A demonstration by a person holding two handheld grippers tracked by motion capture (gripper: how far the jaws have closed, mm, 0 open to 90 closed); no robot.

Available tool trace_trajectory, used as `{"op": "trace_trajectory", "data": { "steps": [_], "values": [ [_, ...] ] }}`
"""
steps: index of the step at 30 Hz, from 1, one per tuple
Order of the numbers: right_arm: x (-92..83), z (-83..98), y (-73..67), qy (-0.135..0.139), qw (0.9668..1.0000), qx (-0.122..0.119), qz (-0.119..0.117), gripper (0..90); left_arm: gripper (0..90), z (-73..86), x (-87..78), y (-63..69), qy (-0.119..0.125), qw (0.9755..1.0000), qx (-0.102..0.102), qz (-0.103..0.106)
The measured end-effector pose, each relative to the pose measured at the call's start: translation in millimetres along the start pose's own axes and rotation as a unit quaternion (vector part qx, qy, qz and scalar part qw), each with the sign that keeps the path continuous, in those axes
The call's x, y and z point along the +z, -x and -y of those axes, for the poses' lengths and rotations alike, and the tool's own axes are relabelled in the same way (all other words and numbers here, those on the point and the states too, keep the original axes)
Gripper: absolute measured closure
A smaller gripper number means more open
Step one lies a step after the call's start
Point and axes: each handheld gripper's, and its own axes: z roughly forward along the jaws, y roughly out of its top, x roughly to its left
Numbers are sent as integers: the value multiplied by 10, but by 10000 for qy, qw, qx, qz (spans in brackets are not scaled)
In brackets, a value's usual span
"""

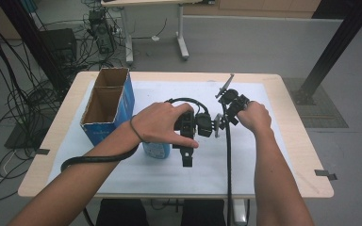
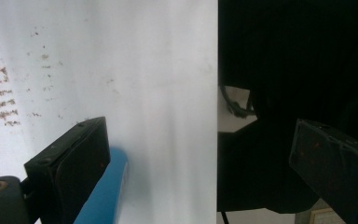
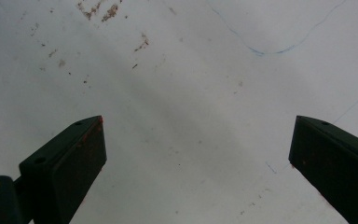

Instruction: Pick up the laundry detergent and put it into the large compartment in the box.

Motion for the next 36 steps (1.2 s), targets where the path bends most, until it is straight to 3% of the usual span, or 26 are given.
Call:
{"op": "trace_trajectory", "data": {
  "steps": [26,36],
  "values": [
    [-13,54,-3,90,9999,64,-20,38,54,1,7,19,-46,10000,42,19],
    [-17,51,-9,73,9999,80,-3,40,54,53,-118,76,-3,9999,145,-63]
  ]
}}
